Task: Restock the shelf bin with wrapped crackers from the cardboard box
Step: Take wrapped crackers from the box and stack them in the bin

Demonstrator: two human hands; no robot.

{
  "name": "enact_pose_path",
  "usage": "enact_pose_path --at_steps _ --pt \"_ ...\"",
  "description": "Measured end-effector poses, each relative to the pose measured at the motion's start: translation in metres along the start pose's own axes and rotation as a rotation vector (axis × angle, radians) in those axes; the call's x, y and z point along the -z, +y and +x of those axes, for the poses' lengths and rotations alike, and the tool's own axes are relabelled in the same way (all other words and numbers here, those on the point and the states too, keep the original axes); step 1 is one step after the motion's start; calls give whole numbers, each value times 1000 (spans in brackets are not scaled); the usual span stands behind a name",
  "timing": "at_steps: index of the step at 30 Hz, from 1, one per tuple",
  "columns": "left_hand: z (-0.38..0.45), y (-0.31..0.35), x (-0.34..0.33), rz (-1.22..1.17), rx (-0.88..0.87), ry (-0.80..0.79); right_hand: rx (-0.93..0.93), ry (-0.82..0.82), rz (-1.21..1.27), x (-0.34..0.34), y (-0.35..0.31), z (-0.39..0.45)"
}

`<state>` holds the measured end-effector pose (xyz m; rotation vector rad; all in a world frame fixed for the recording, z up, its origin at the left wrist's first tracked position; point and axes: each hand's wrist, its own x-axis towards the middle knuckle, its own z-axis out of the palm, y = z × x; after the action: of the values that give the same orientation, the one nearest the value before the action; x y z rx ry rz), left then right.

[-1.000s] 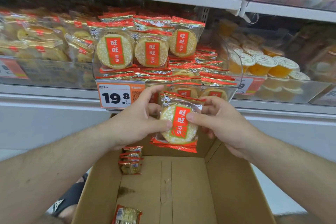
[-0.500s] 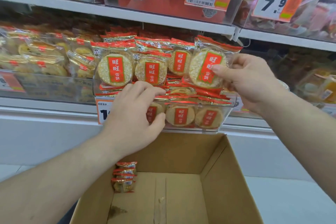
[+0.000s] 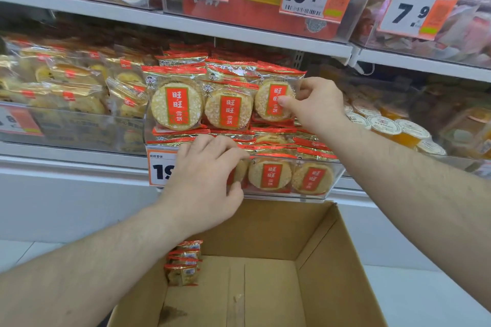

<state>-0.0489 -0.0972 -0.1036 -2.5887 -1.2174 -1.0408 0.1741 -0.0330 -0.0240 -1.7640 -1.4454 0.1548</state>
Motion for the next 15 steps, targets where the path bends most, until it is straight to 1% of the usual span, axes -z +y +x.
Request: enact_pose_path --at_steps 6,10,15 --pt "0 1 0 -20 6 1 -24 20 -172 -6 -8 -4" --pt "0 2 0 -19 25 -21 -53 -23 -223 -9 -11 -6" --pt "2 3 2 -18 41 -28 -96 -56 -72 -2 -12 -8"
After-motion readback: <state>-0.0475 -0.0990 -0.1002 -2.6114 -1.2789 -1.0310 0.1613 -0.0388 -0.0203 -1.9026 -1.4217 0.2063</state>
